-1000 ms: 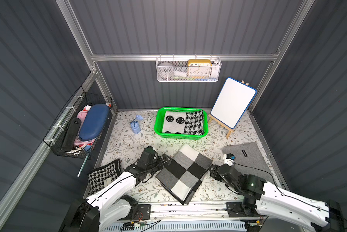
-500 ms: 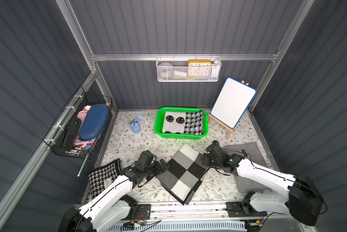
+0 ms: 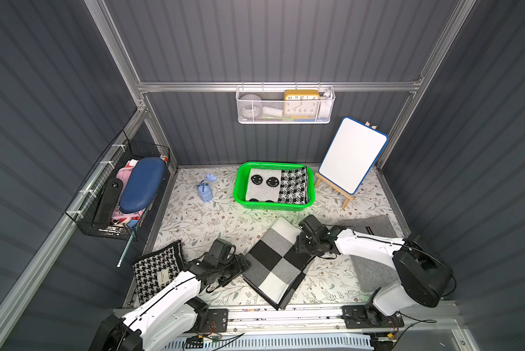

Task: Put the folded scarf in the basket
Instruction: Move the scarf to the center of the board.

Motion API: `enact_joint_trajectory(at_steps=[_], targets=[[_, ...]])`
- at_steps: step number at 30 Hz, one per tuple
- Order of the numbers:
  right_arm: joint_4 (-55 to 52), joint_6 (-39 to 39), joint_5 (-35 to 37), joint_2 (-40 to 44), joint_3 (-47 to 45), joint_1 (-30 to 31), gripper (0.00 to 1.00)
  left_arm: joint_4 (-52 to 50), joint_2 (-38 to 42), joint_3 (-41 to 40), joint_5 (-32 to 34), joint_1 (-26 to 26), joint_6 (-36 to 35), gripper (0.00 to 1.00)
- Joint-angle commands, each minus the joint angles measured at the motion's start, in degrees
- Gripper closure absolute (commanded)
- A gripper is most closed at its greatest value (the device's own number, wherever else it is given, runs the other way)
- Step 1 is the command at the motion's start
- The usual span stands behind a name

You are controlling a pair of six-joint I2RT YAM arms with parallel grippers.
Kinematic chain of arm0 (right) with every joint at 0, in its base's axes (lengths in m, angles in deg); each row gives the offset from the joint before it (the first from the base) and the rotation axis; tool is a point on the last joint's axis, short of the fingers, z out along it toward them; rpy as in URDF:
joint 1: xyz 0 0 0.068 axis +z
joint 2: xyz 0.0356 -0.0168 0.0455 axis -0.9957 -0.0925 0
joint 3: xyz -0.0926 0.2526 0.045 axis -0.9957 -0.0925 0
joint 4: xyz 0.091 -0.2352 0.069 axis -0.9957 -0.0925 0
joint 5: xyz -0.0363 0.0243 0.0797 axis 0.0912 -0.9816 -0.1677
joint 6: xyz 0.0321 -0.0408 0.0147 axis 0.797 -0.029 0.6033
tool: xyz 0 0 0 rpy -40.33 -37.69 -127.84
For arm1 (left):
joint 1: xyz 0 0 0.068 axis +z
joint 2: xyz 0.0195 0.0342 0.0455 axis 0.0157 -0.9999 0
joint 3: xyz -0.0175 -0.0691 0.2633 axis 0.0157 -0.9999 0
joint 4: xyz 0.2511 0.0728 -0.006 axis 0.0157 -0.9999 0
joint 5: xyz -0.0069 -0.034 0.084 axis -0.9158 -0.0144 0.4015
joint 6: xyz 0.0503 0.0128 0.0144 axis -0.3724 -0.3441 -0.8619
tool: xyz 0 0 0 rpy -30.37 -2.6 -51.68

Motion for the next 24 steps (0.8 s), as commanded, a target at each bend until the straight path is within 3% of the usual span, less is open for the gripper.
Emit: enact_joint_trajectory(at_steps=[1, 6, 11, 13, 18, 21, 24], targets=[[-1.5, 1.8, -1.1, 1.4, -3.2, -0.1, 0.36, 4.2, -1.6, -1.9, -2.4, -0.3, 1.0, 0.33], [0.1, 5.2, -0.9, 6.2, -9.3, 0.6, 0.36, 11.3, -6.4, -2.8, -0.3, -0.3, 0.9, 0.51], [-0.2, 10.2, 1.7, 12.2, -14.9, 3.9, 0.36, 12.5, -17.4, 2.2, 1.3, -0.2, -0.1, 0.51], [-1.1, 12.4, 3.5, 14.4, -16.5, 6.2, 0.36, 12.7, -22.7, 6.3, 3.0, -0.3, -2.3, 0.44], [-1.7, 19.6, 8.0, 23.8, -20.7, 14.3, 0.36, 12.9, -35.1, 18.1, 4.1, -0.1, -6.8, 0.13], [-2.1, 21.3, 14.2, 33.2, -22.9, 20.2, 0.35, 12.7, -39.4, 23.9, 3.8, 0.1, -8.8, 0.06], [-4.7, 20.1, 16.6, 40.7, -23.2, 20.9, 0.33, 11.5, -39.8, 26.9, 4.3, 0.3, -10.0, 0.03]])
